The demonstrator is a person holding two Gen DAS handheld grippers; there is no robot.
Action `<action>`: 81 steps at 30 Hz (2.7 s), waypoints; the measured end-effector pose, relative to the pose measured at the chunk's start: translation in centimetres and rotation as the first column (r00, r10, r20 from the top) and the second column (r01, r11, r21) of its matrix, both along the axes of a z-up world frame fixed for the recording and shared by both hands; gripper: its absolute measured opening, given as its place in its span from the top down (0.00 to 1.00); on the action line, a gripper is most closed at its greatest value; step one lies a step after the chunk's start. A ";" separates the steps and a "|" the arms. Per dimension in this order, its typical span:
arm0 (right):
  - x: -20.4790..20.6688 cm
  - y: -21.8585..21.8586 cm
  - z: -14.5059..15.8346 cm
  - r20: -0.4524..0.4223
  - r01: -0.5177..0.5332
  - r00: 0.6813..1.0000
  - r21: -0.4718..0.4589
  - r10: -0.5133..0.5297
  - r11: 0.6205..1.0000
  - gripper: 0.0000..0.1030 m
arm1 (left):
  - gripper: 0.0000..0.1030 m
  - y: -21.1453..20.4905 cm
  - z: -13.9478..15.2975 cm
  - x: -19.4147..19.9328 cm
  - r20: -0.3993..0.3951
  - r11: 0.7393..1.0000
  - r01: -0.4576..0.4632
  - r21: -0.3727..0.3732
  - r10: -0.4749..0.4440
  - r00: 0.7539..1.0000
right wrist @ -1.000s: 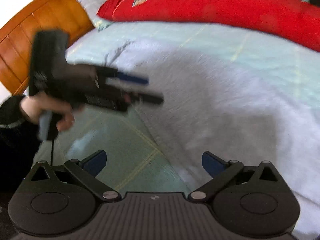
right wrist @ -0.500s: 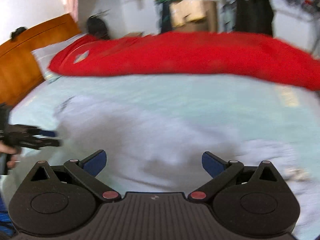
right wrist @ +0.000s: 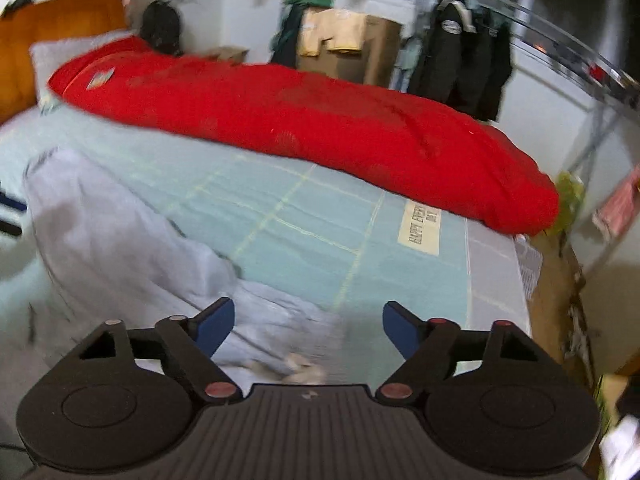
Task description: Fold clothes
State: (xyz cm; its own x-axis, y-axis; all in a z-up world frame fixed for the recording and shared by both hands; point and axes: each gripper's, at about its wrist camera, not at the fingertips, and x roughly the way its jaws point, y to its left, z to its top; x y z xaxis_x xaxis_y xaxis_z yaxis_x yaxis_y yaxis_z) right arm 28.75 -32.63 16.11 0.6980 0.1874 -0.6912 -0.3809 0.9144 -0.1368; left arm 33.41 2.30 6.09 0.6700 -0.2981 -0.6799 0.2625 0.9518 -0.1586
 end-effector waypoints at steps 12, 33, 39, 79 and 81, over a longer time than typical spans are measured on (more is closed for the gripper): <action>11.8 -2.8 -13.0 -0.172 -0.161 0.968 0.129 0.182 0.979 0.28 | 0.33 -5.0 -2.9 -1.8 -0.109 0.984 -0.151 -0.097 0.140 0.984; 7.2 -7.9 -12.0 -0.040 -0.005 0.999 0.393 0.022 0.919 0.83 | 0.33 -8.1 -3.8 1.0 -0.139 0.990 -0.136 -0.044 0.129 0.982; 8.4 -7.4 -13.8 -0.153 0.077 0.988 0.272 -0.037 0.959 0.72 | 0.33 -7.3 -4.1 0.2 -0.148 0.987 -0.154 -0.050 0.145 0.978; 14.3 15.1 -13.5 -0.280 -0.454 0.752 0.436 0.597 0.777 0.83 | 0.29 -2.1 -4.7 -2.7 -0.161 0.923 -0.381 -0.053 0.369 0.915; 12.8 16.2 -14.3 -0.304 -0.490 0.695 0.461 0.651 0.739 0.83 | 0.29 -2.1 -4.7 -2.7 -0.163 0.924 -0.378 -0.055 0.366 0.916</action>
State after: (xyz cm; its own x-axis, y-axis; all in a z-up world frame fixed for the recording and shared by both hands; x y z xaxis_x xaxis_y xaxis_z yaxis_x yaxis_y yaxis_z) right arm 41.60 -16.42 1.81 0.0304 0.7116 -0.7019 -0.7852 0.4516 0.4237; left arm 30.75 0.20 1.35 0.6379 -0.1065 -0.7627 -0.1403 0.9577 -0.2511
